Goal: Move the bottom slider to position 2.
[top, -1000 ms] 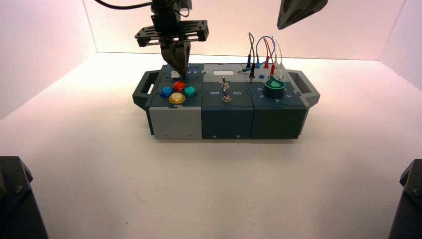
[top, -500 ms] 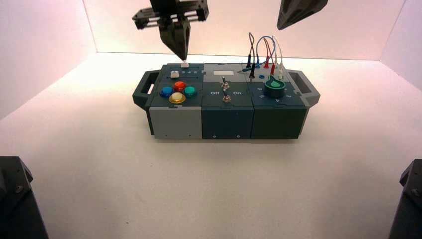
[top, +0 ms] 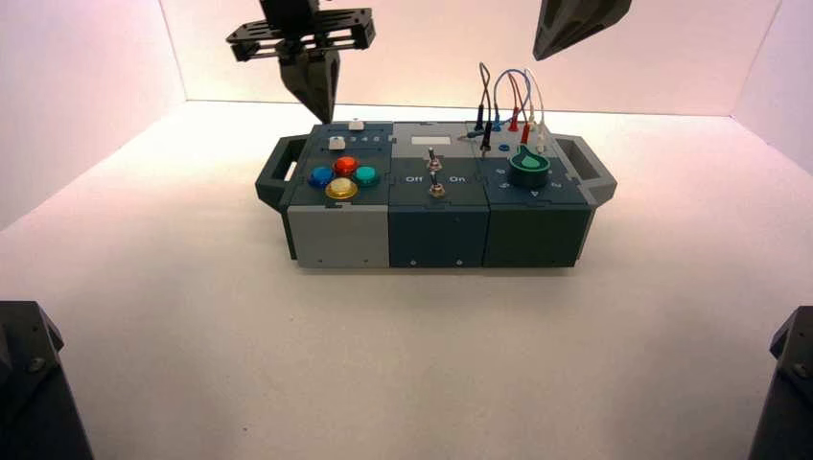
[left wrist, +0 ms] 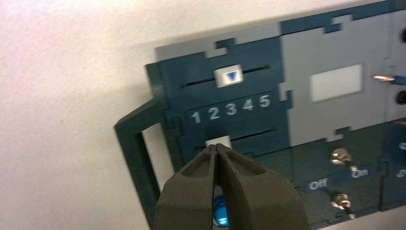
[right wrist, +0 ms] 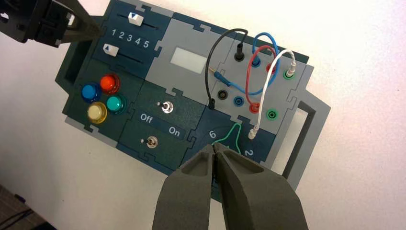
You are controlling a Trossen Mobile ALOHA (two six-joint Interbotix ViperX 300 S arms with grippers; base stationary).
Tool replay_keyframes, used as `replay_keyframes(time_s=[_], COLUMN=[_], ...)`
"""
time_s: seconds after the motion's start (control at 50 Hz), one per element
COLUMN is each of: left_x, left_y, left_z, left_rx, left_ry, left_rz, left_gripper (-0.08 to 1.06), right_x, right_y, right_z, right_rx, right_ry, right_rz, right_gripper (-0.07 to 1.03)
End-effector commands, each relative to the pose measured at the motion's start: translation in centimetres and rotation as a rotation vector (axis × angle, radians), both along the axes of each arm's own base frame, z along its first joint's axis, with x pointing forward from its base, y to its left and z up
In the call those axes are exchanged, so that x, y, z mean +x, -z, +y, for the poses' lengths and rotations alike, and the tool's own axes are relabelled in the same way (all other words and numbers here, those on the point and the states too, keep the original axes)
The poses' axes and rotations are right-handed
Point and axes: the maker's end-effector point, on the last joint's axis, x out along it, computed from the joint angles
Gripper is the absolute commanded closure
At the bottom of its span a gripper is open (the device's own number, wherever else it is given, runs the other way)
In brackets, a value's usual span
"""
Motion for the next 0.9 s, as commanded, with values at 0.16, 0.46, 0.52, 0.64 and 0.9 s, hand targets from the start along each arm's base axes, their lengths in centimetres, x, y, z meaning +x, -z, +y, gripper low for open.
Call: replay_keyframes(time_s=[0.16, 0.46, 0.52, 0.64, 0.9], left_x=[0.3, 0.0, -0.1, -0.1, 0.2], left_y=[-1.4, -0.3, 0.0, 0.6, 1.4], left_z=[-0.3, -0.3, -0.3, -0.3, -0.4], left_rx=[-0.015, -0.004, -0.001, 0.004, 0.008], left_ry=[0.006, 0.007, 0.009, 0.008, 0.007], left_rz=[-0.037, -0.01, -0.003, 0.005, 0.012], left_gripper=[1.01, 1.01, 1.01, 1.01, 1.01], right_x=[0.6, 0.6, 0.6, 0.6, 0.7], right_y=[-1.1, -1.1, -1.1, -1.1, -1.1], right_z=[0.4, 0.4, 0.3, 0.4, 0.4], right_rx=[0.014, 0.014, 0.012, 0.014, 0.012], right_ry=[-0.004, -0.004, -0.005, -0.004, -0.005], right_rz=[-0.033, -0.031, -0.032, -0.033, -0.032], right_gripper=[0.98, 0.98, 0.98, 0.98, 0.98])
